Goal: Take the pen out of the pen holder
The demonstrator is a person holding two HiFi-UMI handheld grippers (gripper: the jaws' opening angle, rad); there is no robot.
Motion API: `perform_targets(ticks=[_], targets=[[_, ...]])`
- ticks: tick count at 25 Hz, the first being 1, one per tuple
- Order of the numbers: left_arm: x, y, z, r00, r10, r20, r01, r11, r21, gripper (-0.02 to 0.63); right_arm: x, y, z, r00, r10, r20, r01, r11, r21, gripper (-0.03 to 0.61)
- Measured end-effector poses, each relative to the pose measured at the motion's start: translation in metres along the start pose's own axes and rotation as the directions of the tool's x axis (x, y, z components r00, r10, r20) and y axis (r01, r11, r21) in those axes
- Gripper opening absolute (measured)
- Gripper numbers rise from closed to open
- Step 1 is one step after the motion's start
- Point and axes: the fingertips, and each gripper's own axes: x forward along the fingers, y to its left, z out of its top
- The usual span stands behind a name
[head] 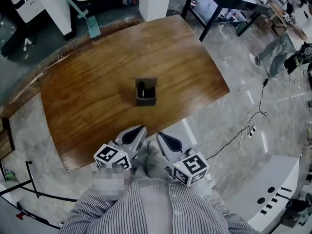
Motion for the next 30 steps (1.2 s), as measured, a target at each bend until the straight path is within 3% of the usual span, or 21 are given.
perform_targets(ticks=[9,12,14,19,30], targets=[[0.024,0.024,0.051,0.993,0.033,0.118,-0.039,0.998,0.049,-0.002,0.032,-0.013,0.023,0.998,0.061,0.002,-0.061,0.998,-0.004,0.0],[0.036,0.033,0.067,0.989,0.05,0.14,-0.065,0.992,0.107,-0.002,0.041,-0.019,0.023,0.998,0.07,-0.006,-0.07,0.997,0.017,0.0],[0.043,0.04,0.078,0.982,0.089,0.164,-0.117,0.978,0.172,-0.002,0.045,-0.023,0.021,0.997,0.074,-0.012,-0.074,0.997,0.027,0.0],[0.062,0.054,0.094,0.955,0.21,0.208,-0.268,0.913,0.306,-0.002,0.053,-0.037,0.013,0.997,0.073,-0.03,-0.071,0.995,0.063,0.0],[0.083,0.066,0.088,0.905,0.356,0.232,-0.418,0.846,0.331,0.154,0.057,-0.058,0.006,0.997,0.071,-0.038,-0.066,0.99,0.123,0.0]])
